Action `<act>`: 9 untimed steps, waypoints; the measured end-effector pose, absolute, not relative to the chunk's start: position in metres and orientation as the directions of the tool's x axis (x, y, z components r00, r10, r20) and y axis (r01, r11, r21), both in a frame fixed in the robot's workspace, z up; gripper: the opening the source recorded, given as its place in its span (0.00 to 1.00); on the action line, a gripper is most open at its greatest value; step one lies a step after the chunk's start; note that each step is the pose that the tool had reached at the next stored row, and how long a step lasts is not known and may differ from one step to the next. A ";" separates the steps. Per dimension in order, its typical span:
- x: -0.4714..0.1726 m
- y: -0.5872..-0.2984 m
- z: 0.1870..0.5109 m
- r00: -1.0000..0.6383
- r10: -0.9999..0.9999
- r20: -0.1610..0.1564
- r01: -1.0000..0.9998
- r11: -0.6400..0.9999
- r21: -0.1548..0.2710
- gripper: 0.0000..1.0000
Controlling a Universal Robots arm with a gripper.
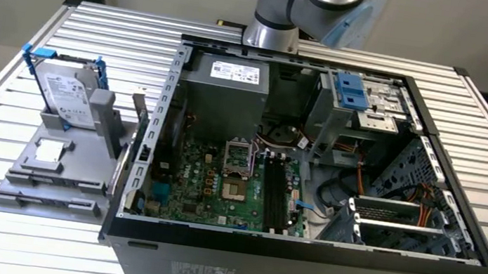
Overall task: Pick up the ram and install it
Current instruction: 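Pick up the ram and move it above insertion slot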
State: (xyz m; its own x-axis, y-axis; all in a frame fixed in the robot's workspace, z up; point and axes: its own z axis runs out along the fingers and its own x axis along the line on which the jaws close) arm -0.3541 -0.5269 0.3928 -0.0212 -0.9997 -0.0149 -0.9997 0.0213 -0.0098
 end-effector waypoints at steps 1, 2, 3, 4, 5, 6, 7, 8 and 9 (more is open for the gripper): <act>-0.354 -0.527 0.393 -0.021 -1.000 -0.015 -1.000 0.021 -0.010 0.00; -0.354 -0.527 0.393 -0.020 -1.000 -0.015 -1.000 0.020 -0.010 0.00; -0.354 -0.527 0.393 -0.019 -1.000 -0.015 -1.000 0.019 -0.010 0.00; -0.354 -0.527 0.393 -0.018 -1.000 -0.015 -1.000 0.019 -0.010 0.00; -0.354 -0.527 0.393 -0.018 -1.000 -0.015 -1.000 0.018 -0.010 0.00; -0.354 -0.527 0.393 -0.017 -1.000 -0.015 -1.000 0.017 -0.010 0.00; -0.354 -0.527 0.393 -0.016 -1.000 -0.015 -1.000 0.016 -0.010 0.00; -0.354 -0.527 0.393 -0.016 -1.000 -0.015 -1.000 0.016 -0.010 0.00; -0.354 -0.527 0.393 -0.015 -1.000 -0.015 -1.000 0.015 -0.010 0.00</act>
